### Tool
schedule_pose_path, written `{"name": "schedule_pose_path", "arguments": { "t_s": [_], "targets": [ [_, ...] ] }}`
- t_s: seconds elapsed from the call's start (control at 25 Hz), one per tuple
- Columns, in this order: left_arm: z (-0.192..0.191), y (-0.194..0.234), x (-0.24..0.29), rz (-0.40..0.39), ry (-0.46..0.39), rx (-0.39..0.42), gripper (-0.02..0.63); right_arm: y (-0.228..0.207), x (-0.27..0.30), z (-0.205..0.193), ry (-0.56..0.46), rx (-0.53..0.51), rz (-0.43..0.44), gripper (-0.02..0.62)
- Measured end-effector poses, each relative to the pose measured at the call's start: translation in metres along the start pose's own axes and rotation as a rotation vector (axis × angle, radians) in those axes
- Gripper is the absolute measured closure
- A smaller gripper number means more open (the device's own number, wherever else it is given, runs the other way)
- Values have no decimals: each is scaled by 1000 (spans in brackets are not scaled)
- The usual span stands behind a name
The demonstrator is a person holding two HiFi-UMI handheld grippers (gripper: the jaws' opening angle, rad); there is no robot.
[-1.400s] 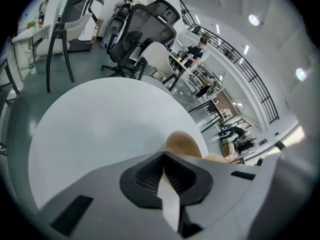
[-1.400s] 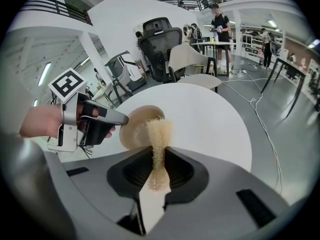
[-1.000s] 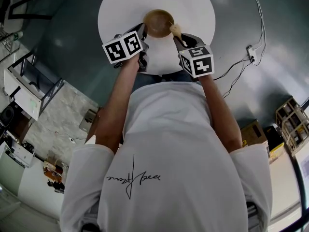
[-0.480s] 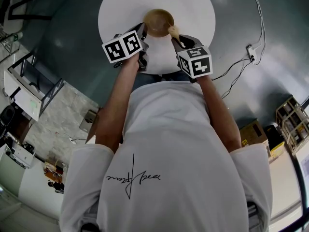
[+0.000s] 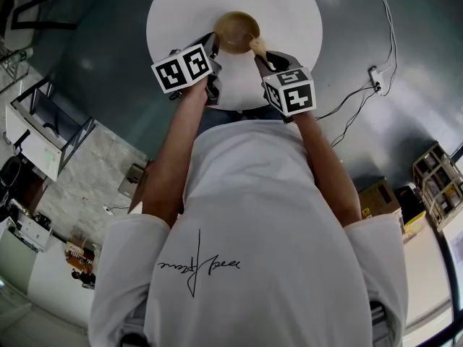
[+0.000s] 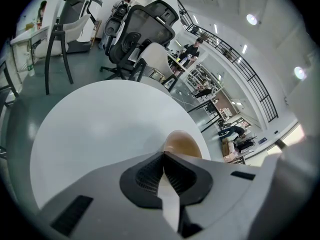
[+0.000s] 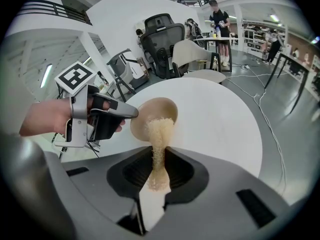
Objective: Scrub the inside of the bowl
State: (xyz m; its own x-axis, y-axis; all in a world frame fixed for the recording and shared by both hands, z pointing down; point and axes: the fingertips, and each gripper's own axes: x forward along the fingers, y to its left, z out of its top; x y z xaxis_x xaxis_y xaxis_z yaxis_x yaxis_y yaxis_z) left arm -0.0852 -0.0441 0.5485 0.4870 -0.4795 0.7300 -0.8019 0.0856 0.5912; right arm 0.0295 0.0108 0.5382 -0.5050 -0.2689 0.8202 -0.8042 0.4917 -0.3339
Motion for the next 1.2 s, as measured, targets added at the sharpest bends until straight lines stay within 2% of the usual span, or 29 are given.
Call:
{"name": "schedule_pose_path", "arguments": {
  "t_s": [0.32,0.8,1.2],
  "targets": [
    [2,3,-1,-1,-20,-47,595,14,5,-2,10,-18,30,511],
    [2,3,-2,-11,-18,-48,595,43,15,-2,28,-58,92,511],
    [2,4,-2,-16,-17,-61,595,49,18,0,32,-59,107,511]
  ]
}}
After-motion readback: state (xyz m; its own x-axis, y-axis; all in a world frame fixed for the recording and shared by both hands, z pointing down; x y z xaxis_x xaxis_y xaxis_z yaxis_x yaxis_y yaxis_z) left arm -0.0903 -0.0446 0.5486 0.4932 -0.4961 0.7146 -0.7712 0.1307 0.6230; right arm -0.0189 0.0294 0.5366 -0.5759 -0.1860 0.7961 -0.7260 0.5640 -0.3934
